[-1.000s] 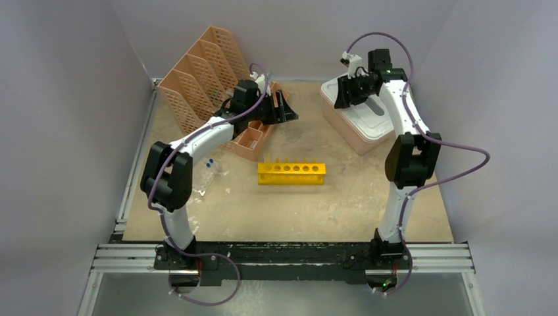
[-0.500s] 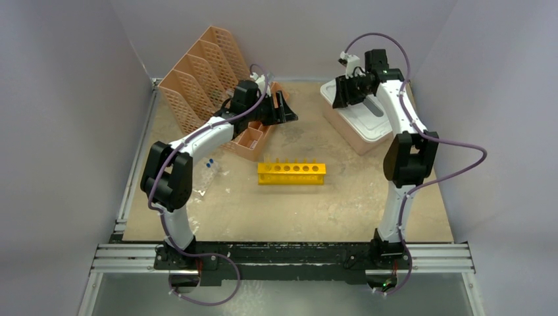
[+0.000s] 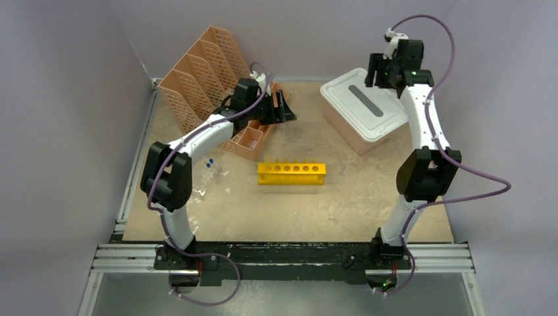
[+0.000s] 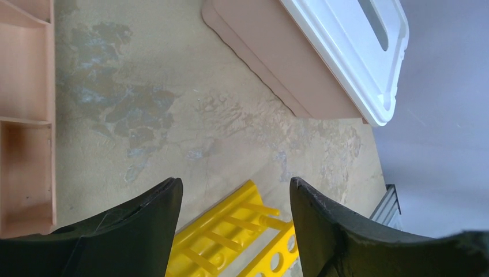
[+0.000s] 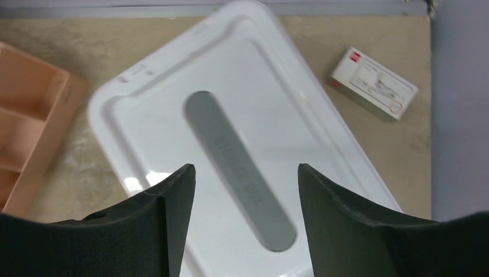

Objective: Organize the chemistry lab equipment

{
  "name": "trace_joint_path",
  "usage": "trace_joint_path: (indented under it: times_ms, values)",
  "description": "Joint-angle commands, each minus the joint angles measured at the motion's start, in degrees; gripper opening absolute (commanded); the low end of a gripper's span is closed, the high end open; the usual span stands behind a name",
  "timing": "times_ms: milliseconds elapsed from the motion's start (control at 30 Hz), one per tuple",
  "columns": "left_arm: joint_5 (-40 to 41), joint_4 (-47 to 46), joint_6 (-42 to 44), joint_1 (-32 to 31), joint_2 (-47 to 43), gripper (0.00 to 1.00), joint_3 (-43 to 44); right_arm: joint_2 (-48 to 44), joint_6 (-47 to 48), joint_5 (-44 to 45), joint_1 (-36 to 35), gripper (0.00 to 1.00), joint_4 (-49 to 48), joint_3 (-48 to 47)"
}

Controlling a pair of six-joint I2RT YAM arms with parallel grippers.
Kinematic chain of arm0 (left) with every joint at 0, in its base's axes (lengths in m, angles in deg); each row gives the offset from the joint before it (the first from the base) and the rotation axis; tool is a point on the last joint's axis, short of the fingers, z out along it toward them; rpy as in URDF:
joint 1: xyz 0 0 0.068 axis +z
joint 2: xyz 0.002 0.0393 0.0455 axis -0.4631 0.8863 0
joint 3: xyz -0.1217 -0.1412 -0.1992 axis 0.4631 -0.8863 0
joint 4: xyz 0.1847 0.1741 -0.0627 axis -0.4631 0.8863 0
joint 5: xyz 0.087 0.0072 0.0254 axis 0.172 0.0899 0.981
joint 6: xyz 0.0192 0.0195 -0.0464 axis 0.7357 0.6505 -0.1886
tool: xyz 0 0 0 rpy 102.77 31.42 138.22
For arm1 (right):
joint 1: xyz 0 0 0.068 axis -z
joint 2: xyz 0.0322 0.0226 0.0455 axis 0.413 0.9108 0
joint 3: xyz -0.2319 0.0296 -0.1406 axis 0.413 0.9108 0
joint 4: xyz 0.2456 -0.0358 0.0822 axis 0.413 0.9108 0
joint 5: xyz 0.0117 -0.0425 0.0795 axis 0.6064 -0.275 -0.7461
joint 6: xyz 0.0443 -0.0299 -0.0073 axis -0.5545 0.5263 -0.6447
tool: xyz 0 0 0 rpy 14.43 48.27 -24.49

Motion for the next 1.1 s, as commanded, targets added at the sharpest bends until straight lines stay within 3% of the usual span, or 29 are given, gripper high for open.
trace_joint_path:
  times_ms: [0,233,467,700,867,1067]
  values:
    - [4.6,3.5,3.8,0.3,-3.7,0.68,4.2,1.9,-8.1,2.8,6.3,0.68,2.1,1.2]
    - [15.3,12.5,4.4,0.3,-8.5,0.70,7.9,4.8,-12.2,3.3,7.3,0.68,5.7,4.3]
    - [27.2,20.4,2.8,0.7,-15.7,0.79,8.6,5.6,-16.8,3.7,7.6,0.68,4.3,9.9]
    - [33.9,25.8,5.7,1.2,-23.0,0.86,7.2,3.8,-17.7,7.8,7.6,0.66,4.7,6.0]
    - [41.1,30.6,7.0,1.1,-28.8,0.87,7.4,-3.8,-18.1,9.8,7.4,0.66,5.9,4.4]
    - [48.3,34.7,7.4,1.1,-37.7,0.88,4.2,-21.6,-18.6,13.9,5.0,0.68,5.0,20.7]
